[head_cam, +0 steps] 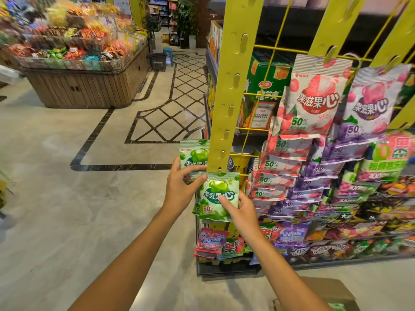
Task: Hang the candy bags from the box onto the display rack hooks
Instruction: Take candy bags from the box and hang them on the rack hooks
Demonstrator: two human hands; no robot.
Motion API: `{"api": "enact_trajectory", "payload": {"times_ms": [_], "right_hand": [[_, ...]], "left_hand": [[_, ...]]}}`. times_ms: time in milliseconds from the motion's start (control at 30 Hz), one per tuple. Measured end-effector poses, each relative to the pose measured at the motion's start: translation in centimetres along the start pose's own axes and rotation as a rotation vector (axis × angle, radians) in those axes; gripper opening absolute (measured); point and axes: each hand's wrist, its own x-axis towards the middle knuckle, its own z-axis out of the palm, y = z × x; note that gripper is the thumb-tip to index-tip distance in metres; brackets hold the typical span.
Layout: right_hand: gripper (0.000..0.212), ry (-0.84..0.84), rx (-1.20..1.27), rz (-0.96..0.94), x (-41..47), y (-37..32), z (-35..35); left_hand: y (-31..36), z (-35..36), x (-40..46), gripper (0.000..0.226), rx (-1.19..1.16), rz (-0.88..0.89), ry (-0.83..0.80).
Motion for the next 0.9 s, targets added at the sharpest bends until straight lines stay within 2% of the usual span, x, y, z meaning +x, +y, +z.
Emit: {"api": "enact_trajectory", "payload": {"times_ms": [100,200,267,400,467,567,700,800,833,900], "right_hand": [[0.038,0.023,-0.141,-0.043,-0.8,-0.3,0.0],[0.065,0.161,-0.281,-0.117,-2.7,-0.6,-0.4],[0.069,0.233,-0.281,-0.204,-3.9,-0.8,-0.8],[0.059,0.275,-0.302,-0.389,-4.6,-2.2,-1.1],[0.052,0.214,-0.256,-0.435,-4.2,-3.5,-0.8],[0.051,0.036,-0.096,-0.407,-3.2,-6.1,0.1],[0.048,-0.14,0.03,-0.288,-1.8,-8.5,1.1],[0.013,-0.124,0.084,-0.275,-1.6,-8.9,0.8],[0.009,-0.111,0.08,-0.27,-1.7,-8.9,0.6],[0.027,-0.06,0.068,-0.274,-1.9,-8.4,0.0]], "left_hand": [[0.0,-0.6,-0.5,0.021,0.066,0.003,-0.004],[0.4,-2.4,-1.2,0.021,0.111,-0.004,0.031],[0.8,-3.8,-1.6,0.024,0.116,-0.02,0.069],[2.5,-5.4,-2.1,0.035,0.097,-0.026,0.115],[3.8,-5.5,-2.4,0.034,0.078,0.004,0.106],[5.7,-5.2,-2.9,0.029,0.085,0.069,0.051],[7.2,-4.6,-3.3,0.027,0.039,0.132,-0.137],[7.7,-4.0,-3.8,0.029,-0.009,0.115,-0.252],[7.8,-3.9,-3.8,0.028,-0.01,0.112,-0.286],[7.8,-3.8,-3.8,0.021,-0.018,0.114,-0.333]]}}
